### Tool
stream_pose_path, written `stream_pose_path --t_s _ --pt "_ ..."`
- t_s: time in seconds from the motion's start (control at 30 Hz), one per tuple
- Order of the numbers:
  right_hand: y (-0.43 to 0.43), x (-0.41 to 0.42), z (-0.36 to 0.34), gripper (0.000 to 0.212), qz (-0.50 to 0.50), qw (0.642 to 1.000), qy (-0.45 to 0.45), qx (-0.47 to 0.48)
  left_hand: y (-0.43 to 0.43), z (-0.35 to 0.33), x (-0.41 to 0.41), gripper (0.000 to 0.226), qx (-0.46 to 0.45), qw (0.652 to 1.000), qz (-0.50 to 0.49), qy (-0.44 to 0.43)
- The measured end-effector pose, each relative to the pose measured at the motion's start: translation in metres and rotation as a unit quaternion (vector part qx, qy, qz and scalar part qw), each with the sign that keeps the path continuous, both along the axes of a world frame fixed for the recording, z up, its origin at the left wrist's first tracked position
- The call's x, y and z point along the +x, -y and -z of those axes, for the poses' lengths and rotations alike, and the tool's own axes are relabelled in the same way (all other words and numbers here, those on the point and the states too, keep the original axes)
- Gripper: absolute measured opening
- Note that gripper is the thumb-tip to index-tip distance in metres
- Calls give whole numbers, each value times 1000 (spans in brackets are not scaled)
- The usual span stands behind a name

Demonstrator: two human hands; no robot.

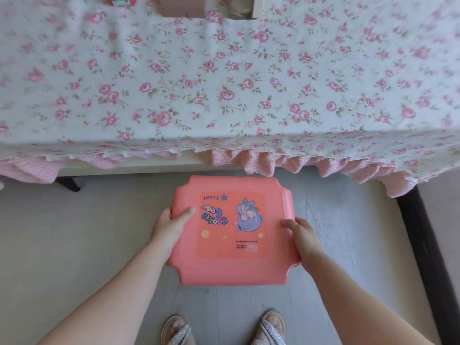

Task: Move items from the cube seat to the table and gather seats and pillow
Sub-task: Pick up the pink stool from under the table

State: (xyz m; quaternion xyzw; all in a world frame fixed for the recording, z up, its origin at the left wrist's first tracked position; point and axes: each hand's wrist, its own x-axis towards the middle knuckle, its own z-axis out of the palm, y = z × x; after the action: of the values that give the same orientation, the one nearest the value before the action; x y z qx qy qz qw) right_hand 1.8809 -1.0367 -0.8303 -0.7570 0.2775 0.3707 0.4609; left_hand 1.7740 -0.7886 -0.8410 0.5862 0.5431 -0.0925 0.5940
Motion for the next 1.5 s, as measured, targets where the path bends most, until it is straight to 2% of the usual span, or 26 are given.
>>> stream_pose_path --t_s 0.1,0.17,0.27,0.47,0.5,0.6,0.7,0.93,1.03,1.17,1.5 --pt "3 -15 -49 44 -8 1000 -3 -10 2 -45 -24 77 -9 1000 1 -12" --pt "2 -25 -80 44 -15 1000 -3 -15 1 -72 -41 82 -14 1000 -3 -14" --pt "-1 -40 -130 43 -20 1000 -9 -16 -1 -127 -57 74 -13 1000 -3 -15" --pt "-14 -66 -241 43 -15 1000 3 -16 -12 -243 -81 38 -7 1000 -7 1" --pt "-18 -70 -258 44 -18 1000 6 -15 -15 -258 -85 36 -4 1000 -8 10" --pt "-34 -79 -303 48 -33 999 21 2 -30 -301 -99 53 5 1000 -21 19" --pt "-48 -81 -338 44 -51 998 41 15 -44 -334 -110 52 21 998 -41 32" --pt "-65 -102 -391 37 -85 992 68 56 -49 -395 -152 48 47 995 -71 53" --pt "-78 -119 -415 30 -106 989 76 68 -56 -421 -176 40 66 992 -84 62" --pt "-106 -139 -443 25 -141 983 90 76 -76 -448 -208 50 86 989 -106 61" --pt "-229 -230 -481 50 -223 964 106 102 -169 -482 -332 47 105 976 -178 72"
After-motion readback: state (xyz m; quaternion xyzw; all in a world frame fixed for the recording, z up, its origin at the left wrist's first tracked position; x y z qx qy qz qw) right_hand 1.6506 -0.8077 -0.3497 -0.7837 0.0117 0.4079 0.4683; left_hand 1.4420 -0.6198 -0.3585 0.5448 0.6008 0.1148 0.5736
